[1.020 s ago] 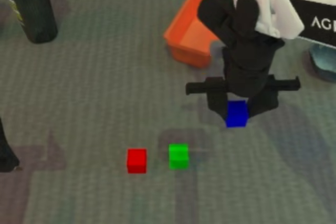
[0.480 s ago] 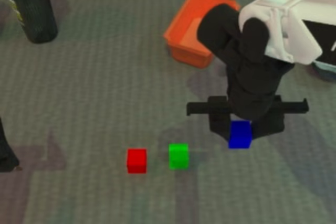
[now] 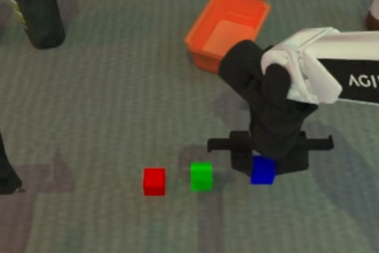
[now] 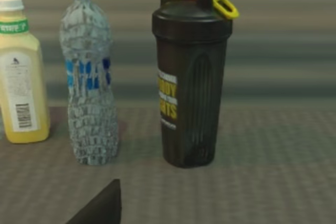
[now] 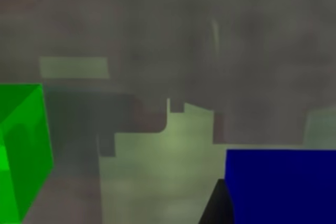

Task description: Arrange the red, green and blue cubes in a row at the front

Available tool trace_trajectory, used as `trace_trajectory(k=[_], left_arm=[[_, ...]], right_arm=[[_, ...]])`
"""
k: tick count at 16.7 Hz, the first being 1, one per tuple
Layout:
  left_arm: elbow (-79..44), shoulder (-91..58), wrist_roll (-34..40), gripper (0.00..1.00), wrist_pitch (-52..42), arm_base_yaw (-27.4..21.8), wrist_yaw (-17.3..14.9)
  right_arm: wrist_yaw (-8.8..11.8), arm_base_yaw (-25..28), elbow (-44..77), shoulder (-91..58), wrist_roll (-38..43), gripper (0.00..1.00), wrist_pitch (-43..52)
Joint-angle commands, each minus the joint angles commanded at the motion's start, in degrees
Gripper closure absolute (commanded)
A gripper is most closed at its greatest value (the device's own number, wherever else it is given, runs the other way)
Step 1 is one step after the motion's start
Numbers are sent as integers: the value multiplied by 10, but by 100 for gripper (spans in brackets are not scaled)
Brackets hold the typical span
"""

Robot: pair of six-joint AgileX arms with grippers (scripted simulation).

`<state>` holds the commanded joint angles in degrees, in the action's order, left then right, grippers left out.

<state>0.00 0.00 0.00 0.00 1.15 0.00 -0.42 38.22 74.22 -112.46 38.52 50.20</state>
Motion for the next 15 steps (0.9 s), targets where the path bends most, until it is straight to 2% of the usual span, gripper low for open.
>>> trace_trajectory(k=[5, 15], left_arm=[[0, 0, 0, 0, 0, 0, 0], [0, 0, 0, 0, 0, 0, 0]], right_arm=[[0, 1, -13, -8, 1, 100, -17], [0, 1, -13, -8, 1, 25, -17]])
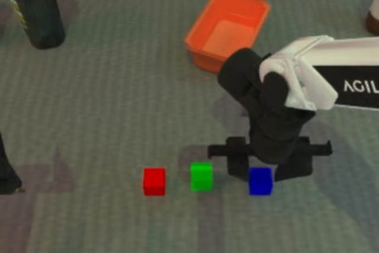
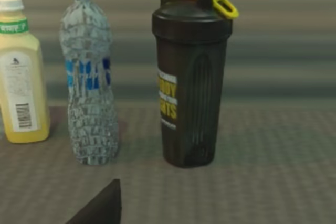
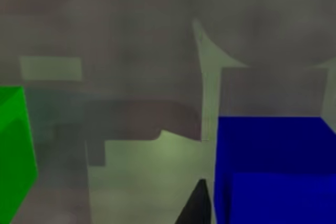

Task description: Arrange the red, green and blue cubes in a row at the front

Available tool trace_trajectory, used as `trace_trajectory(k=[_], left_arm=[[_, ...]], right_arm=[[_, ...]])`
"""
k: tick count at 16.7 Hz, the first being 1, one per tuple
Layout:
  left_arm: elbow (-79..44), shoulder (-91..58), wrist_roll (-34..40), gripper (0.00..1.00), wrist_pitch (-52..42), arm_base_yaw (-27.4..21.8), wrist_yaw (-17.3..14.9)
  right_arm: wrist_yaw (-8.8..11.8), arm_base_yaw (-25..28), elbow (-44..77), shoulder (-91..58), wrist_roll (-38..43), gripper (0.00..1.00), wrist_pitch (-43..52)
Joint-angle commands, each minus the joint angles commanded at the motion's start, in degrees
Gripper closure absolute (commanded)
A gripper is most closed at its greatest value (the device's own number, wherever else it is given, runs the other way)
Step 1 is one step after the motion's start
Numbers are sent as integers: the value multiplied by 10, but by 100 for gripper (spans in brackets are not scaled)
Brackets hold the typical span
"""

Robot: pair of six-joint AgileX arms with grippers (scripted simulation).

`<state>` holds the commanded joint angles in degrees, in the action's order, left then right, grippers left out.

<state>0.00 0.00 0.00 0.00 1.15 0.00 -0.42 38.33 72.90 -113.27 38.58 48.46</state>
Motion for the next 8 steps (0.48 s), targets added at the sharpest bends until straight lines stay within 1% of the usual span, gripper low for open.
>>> trace_trajectory(k=[3, 4, 8], left_arm=[[0, 0, 0, 0, 0, 0, 0], [0, 0, 0, 0, 0, 0, 0], [0, 0, 0, 0, 0, 0, 0]], right_arm=[[0, 0, 0, 0, 0, 2, 0], [0, 0, 0, 0, 0, 0, 0], [0, 0, 0, 0, 0, 0, 0]])
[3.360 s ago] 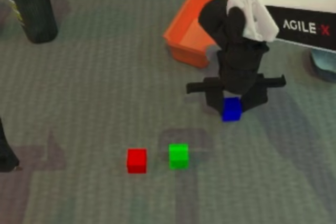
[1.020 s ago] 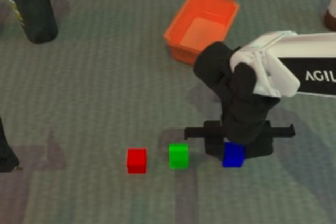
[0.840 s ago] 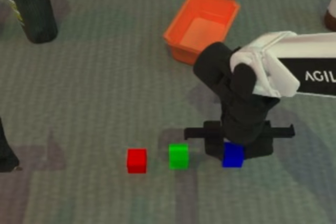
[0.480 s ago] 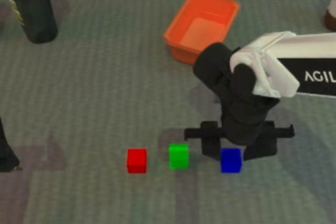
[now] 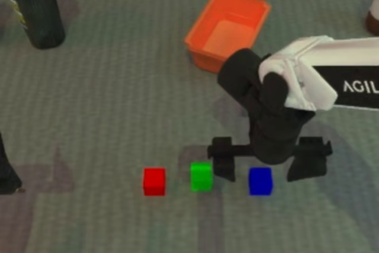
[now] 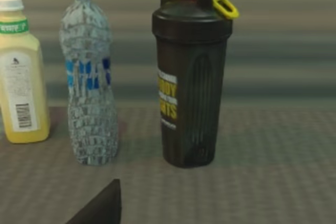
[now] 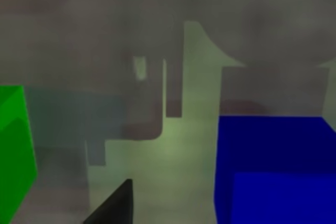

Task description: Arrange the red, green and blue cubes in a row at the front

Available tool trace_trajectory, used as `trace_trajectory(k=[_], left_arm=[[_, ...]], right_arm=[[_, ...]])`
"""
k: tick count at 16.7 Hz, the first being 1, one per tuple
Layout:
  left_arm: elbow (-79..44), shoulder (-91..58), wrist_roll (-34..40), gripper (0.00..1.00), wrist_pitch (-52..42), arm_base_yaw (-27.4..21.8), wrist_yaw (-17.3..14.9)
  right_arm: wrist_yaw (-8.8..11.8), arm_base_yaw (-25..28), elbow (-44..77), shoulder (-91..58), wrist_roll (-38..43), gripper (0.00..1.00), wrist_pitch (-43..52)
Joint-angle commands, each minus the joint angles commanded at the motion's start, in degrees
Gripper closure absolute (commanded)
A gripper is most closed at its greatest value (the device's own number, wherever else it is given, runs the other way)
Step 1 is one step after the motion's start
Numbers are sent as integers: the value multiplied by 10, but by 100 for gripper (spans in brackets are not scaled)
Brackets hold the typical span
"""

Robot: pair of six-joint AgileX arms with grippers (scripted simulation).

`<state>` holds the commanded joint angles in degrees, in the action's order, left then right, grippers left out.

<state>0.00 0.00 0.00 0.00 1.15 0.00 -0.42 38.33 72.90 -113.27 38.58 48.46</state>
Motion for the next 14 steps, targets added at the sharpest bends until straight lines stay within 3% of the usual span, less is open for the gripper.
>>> trace_trajectory(k=[6, 14], left_arm=[[0, 0, 0, 0, 0, 0, 0], [0, 0, 0, 0, 0, 0, 0]], right_arm=[[0, 1, 9, 3, 0, 0, 10], [0, 4, 95, 54, -1, 0, 148]])
